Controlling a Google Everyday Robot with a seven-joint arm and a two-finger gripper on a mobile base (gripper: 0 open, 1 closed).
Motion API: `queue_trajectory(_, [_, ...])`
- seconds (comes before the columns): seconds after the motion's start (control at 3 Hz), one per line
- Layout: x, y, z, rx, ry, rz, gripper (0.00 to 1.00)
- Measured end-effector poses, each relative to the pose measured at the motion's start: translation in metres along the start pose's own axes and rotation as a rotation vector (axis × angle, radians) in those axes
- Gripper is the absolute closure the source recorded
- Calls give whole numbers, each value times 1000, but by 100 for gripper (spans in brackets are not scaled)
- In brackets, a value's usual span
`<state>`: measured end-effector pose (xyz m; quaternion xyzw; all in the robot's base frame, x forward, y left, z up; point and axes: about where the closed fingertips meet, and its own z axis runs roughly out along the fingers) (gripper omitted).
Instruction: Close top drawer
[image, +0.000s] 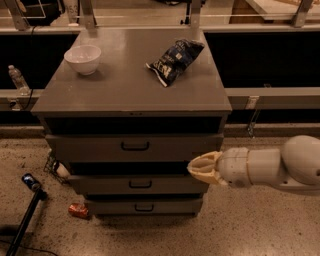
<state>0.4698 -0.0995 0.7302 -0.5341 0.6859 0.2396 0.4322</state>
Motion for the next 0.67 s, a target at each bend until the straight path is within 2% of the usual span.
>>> queue_trajectory(0.33, [-18,-9,-30,59,-171,35,100])
queue_trajectory(0.67, [-30,-16,-54,146,-291,87,83])
